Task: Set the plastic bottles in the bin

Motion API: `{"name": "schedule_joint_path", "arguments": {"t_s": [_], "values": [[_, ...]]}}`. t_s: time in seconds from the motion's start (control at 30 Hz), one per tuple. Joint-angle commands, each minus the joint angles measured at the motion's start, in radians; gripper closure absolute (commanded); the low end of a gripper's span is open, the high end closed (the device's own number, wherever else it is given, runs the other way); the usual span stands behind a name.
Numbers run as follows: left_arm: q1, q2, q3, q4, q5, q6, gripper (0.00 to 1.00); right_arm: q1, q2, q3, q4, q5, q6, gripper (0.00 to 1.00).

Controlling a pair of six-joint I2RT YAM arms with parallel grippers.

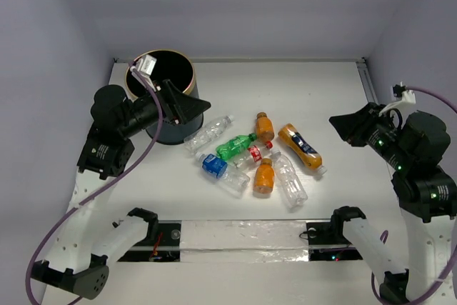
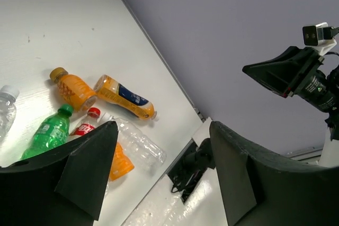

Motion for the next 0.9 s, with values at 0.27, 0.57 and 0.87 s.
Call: {"name": "schedule_joint_path", "arguments": {"t_s": [0.27,0.57,0.87], "values": [[-0.324,0.009,-0.091,-0.031,-0.288,0.023,0.97,0.002,-0.044,-0.073,-0.042,-0.034,-0.038,1.00],[-0.531,-0.020,-0.262,-0.323,-0.804,-0.365,1.00,0.002,-0.087,-0.228,-0.108,-0.002,-0.065,1.00],[-0.555,-0.073,-0.499,-0.367,-0.870,-0.604,0.29,0.011,-0.074,-0.378,-0.107,-0.048,-0.097,0.75]]}}
